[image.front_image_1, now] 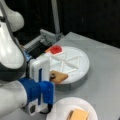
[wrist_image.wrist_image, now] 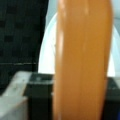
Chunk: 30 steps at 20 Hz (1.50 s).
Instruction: Ingredient selection for cheeseburger or sandwich
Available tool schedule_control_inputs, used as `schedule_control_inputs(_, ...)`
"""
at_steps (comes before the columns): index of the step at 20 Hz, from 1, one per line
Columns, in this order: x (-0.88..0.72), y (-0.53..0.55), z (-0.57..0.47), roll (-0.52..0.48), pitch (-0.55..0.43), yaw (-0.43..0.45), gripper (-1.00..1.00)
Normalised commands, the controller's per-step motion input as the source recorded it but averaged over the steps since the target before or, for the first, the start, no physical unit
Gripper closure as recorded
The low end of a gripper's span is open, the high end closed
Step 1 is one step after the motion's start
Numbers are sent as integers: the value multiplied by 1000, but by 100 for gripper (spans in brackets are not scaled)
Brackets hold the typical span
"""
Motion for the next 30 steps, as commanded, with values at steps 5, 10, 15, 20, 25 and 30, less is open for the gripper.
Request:
schedule_control_inputs(5, 817, -319, -130, -16, 221, 332, 100)
schedule_control_inputs(10, 703, -246, -53, 2, 216, 335, 100)
schedule_control_inputs(15, 544, -188, -51, 43, 192, 295, 100)
schedule_control_inputs(20, 451, -228, -85, 45, 193, 274, 100)
schedule_control_inputs(25, 499, -375, -212, -15, 191, 333, 100)
schedule_control_inputs(30, 516, -338, -200, -9, 172, 358, 100)
